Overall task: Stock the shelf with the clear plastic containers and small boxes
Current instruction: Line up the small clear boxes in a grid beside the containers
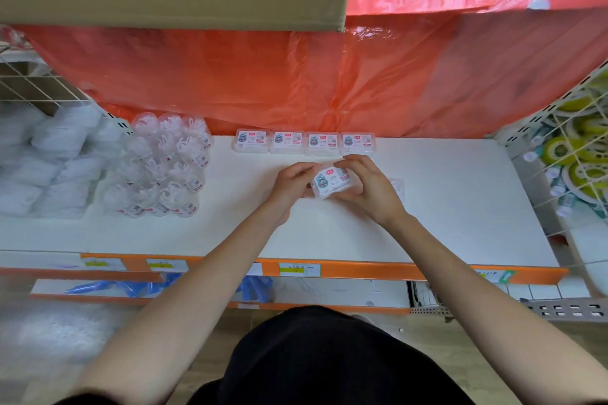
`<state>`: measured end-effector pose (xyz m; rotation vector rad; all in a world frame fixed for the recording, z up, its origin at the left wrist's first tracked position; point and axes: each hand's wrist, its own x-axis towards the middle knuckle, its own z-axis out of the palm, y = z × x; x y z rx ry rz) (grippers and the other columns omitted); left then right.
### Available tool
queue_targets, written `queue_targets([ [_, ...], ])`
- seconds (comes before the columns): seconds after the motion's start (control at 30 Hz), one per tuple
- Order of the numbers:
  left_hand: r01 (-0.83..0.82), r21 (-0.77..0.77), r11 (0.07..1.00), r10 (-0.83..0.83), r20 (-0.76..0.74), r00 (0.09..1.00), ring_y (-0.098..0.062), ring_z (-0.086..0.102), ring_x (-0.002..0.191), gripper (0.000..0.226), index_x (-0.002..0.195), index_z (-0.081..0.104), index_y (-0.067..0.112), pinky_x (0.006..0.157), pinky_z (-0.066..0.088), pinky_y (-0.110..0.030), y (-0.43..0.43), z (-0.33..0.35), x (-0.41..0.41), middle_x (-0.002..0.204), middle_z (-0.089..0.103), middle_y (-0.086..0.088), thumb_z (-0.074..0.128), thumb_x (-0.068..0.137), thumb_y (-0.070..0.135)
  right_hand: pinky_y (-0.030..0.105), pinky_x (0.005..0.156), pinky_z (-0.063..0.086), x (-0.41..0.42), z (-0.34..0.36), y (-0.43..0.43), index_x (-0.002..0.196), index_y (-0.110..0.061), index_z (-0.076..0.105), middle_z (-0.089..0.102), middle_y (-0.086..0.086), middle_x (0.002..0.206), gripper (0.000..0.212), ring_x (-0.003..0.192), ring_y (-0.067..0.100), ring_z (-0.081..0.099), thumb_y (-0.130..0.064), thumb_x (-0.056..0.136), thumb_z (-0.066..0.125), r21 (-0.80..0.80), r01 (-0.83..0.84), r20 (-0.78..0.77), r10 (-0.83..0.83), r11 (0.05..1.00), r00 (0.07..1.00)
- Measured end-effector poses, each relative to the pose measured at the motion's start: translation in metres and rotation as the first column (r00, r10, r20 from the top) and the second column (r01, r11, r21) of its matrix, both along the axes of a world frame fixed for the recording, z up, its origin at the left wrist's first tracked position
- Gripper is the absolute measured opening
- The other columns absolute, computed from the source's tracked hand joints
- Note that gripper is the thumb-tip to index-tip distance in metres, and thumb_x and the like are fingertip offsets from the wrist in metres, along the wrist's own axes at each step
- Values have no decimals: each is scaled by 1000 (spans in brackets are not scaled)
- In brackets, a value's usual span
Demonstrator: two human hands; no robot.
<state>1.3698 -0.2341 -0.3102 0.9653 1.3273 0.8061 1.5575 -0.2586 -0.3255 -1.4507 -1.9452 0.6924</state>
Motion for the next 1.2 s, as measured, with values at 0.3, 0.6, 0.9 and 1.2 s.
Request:
queue_targets([
  [0.3,458,356,814,5,-794,607,-20,33,139,44,135,54,17,112,15,-30,-10,-39,21,148,45,-2,58,92,23,33,90,46,63,1,15,122,-16,57,53,2,127,58,112,19,56,-35,73,83,-39,467,-36,-468,883,883],
  [0.6,623,102,775,-103,-953,283,-23,0,150,65,152,25,21,119,-1,-43,-12,-72,42,163,8,-6,21,97,54,40,95,46,109,-20,48,130,-14,51,50,5,134,61,115,29,56,-35,80,79,-204,553,134,-536,808,833],
  [0.9,614,164,772,-30,-956,293,-23,9,149,72,146,35,22,118,5,-44,-11,-74,43,161,18,-4,12,88,57,41,104,43,112,-42,56,140,-17,45,45,6,147,59,129,29,48,-37,89,67,-128,452,160,-431,883,888],
  [1.2,603,213,768,21,-951,309,-24,17,147,66,142,42,20,117,9,-43,-10,-79,42,158,27,-5,22,90,55,45,103,39,110,-58,37,136,-13,55,49,17,139,51,119,37,50,-38,91,49,61,429,238,-431,901,870],
])
